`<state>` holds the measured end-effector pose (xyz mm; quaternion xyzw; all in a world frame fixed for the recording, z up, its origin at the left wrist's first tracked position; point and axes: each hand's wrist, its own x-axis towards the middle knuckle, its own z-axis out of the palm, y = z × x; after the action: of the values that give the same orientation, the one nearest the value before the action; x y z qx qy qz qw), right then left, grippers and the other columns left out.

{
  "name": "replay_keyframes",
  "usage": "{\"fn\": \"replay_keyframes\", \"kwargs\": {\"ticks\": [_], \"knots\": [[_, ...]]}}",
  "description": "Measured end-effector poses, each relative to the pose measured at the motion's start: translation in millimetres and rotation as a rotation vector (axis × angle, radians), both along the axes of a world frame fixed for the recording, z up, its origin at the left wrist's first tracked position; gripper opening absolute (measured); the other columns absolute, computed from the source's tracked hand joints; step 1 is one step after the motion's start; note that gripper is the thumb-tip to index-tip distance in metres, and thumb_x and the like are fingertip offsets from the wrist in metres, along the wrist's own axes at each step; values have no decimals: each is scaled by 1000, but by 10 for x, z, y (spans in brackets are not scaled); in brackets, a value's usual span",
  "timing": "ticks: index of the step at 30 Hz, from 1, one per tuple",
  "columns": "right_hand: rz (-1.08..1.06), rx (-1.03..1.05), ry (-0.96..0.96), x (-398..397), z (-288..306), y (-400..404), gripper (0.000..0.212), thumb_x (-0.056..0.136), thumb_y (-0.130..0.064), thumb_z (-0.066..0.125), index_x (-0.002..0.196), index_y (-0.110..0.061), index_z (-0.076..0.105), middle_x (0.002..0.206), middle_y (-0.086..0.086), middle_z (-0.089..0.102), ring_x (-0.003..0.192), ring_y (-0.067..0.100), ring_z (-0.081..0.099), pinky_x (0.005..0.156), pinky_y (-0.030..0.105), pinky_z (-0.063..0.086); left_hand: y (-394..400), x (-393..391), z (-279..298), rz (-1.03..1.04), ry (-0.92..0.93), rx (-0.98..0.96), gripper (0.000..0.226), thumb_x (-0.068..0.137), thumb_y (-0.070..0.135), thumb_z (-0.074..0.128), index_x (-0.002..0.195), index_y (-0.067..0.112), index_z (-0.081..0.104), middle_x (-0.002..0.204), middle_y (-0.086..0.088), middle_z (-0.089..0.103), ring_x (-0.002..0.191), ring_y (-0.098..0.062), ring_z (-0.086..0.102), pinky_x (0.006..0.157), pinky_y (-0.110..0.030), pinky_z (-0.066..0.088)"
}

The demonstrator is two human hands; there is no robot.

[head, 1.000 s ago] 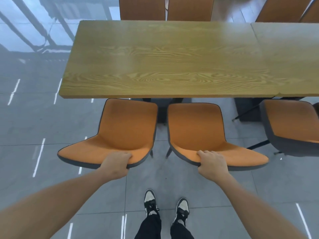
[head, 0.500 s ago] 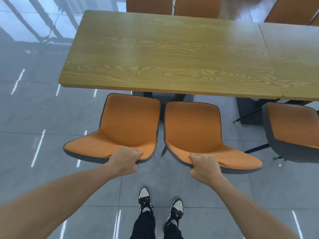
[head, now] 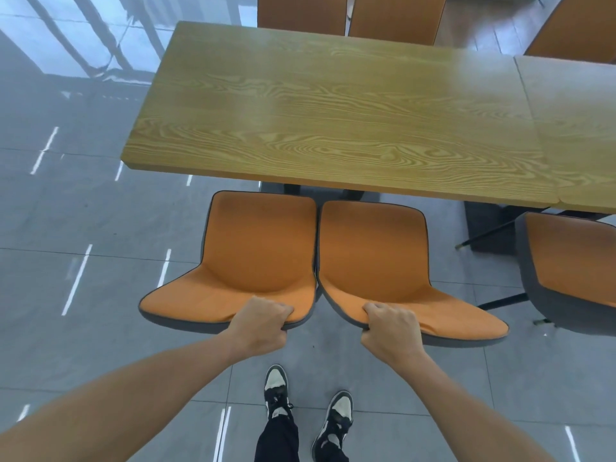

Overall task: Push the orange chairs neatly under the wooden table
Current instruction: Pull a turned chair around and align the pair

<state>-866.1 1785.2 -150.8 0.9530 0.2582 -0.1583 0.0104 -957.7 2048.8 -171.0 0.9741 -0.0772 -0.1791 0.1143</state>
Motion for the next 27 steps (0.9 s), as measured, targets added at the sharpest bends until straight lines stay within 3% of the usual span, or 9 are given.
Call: {"fn": "replay_keyframes", "kwargs": {"ticks": [6,13,19,27], "knots": [[-4,-42,10,-56,6,-24,9,57,-17,58,63,-17,52,55,-3,55,47,23,51,44,27,26,-19,-23,56,-10,37,9,10,61,18,49,68,16,42,64,-3,56,54,-26,40,51,-34,20],[-37,-4,18,-176,9,-183,22,44,-11,68,57,-15,51,48,-3,50,39,23,46,40,21,24,-96,-77,51,-37,17,-12,11,59,14,53,67,13,45,61,-5,55,51,-26,37,45,-31,12],[0,28,-33,-23,-12,-105,27,39,-11,70,54,-16,48,47,-3,51,37,24,46,40,20,23,-149,101,80,-12,43,12,11,63,17,49,69,15,40,62,1,45,54,-25,39,49,-33,20],[68,46,-69,35,12,-195,22,46,-14,70,58,-16,52,52,-1,58,43,27,53,42,23,30,-204,113,66,12,4,15,12,63,21,51,66,17,41,57,5,39,53,-25,40,49,-32,22]]}}
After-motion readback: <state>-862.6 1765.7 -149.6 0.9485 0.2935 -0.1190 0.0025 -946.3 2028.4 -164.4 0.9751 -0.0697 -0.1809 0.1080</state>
